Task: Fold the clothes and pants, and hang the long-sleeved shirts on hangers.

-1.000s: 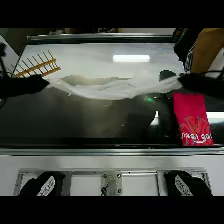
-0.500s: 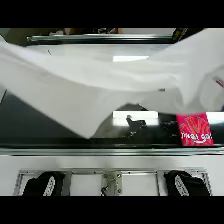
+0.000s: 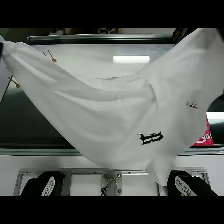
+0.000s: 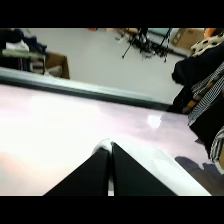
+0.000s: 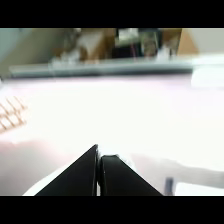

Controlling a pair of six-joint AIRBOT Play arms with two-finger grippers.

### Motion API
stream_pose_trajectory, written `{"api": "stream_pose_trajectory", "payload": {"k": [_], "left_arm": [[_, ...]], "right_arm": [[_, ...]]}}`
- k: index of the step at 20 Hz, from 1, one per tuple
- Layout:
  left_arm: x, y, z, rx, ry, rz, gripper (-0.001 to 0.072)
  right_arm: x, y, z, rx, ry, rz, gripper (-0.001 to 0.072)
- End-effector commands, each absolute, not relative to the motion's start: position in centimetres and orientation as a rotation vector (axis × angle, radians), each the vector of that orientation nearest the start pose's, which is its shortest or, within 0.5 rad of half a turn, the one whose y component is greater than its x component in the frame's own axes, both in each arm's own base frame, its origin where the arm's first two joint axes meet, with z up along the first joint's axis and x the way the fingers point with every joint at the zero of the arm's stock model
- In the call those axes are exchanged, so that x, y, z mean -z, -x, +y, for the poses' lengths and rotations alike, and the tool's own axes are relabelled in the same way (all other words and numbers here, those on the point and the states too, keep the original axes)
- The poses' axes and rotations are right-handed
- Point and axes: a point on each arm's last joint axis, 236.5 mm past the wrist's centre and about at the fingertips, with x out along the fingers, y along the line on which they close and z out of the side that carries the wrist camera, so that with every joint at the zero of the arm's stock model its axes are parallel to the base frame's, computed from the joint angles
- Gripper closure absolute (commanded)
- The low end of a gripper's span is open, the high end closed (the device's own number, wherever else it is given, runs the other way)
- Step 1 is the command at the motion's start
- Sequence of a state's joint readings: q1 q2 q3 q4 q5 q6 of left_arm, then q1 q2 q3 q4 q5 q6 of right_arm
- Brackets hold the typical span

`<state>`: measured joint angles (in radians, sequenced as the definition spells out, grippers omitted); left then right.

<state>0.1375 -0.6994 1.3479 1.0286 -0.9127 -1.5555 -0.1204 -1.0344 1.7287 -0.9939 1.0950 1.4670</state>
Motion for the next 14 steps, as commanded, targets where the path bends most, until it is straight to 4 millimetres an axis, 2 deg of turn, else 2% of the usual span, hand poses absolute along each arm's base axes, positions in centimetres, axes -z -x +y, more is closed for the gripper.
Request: {"api": "stream_pose_trajectory", "payload": {"k": [1, 3, 5, 7, 9, 10, 11, 12, 13, 14], "left_arm": [[-29.1, -40.3, -4.1, 0.212, 0.42, 0.439, 0.0696], [-24.0, -45.8, -2.6, 0.159, 0.468, 0.501, 0.0696], [-19.0, -51.1, -1.2, 0.11, 0.497, 0.552, 0.0696], [-14.9, -54.8, -1.3, 0.118, 0.498, 0.642, 0.0695], [-11.6, -57.4, -2.6, 0.154, 0.49, 0.736, 0.0695], [-10.5, -58.2, -3.0, 0.167, 0.489, 0.765, 0.0694], [-9.8, -58.8, -3.2, 0.174, 0.49, 0.784, 0.048], [-9.5, -59.3, -3.3, 0.18, 0.493, 0.795, 0.0145], [-9.8, -59.4, -3.0, 0.177, 0.51, 0.806, 0.0068], [-10.5, -59.4, -2.5, 0.176, 0.515, 0.809, 0.0084]], "right_arm": [[-25.9, -47.7, 7.0, -0.293, -0.231, 0.632, 0.0699], [-20.8, -52.9, 6.6, -0.233, -0.297, 0.666, 0.0699], [-17.3, -56.9, 5.8, -0.164, -0.407, 0.65, 0.0699], [-15.1, -58.9, 5.2, -0.133, -0.436, 0.637, 0.0698], [-13.6, -59.6, 5.1, -0.124, -0.44, 0.652, 0.0695], [-13.3, -59.6, 5.1, -0.123, -0.441, 0.657, 0.0655], [-13.2, -59.6, 4.9, -0.12, -0.443, 0.657, 0.0433], [-13.5, -59.6, 4.6, -0.117, -0.445, 0.653, 0.0175], [-14.0, -59.5, 4.1, -0.111, -0.449, 0.642, 0.004], [-15.0, -59.2, 3.4, -0.104, -0.454, 0.629, 0.0054]]}}
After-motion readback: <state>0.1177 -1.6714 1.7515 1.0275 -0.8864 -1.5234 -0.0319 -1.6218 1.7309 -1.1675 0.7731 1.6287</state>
